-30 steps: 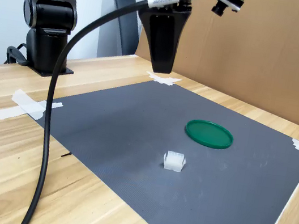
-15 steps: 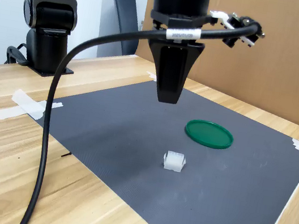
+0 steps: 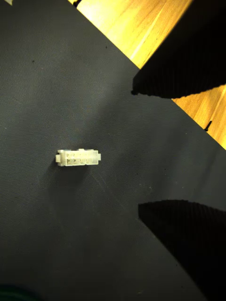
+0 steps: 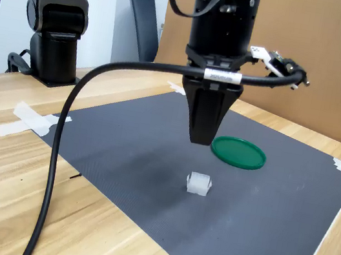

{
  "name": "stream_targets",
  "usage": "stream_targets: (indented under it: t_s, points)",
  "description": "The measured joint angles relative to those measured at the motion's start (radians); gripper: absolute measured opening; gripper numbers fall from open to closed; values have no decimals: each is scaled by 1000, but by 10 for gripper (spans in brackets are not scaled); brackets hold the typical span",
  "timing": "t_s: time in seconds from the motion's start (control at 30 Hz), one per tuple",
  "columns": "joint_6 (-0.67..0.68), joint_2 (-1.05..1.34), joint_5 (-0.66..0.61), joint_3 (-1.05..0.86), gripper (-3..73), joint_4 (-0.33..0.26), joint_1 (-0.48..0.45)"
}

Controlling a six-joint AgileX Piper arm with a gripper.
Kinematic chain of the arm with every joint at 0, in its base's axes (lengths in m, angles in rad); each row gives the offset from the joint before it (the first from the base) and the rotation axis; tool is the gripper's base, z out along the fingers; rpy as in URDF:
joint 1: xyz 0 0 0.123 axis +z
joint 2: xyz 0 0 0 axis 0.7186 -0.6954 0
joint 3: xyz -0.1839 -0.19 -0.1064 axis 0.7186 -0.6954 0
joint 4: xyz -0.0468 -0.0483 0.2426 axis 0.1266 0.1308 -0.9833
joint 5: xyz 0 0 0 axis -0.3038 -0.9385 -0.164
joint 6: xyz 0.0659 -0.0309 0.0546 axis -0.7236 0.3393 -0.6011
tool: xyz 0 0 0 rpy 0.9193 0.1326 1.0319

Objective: Grasp a white terminal and put it in the green lid.

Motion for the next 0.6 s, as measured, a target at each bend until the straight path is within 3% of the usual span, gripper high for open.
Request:
stream_targets:
  t_s: [0.6]
  points:
    - [-57, -114, 35, 1, 552, 55, 45]
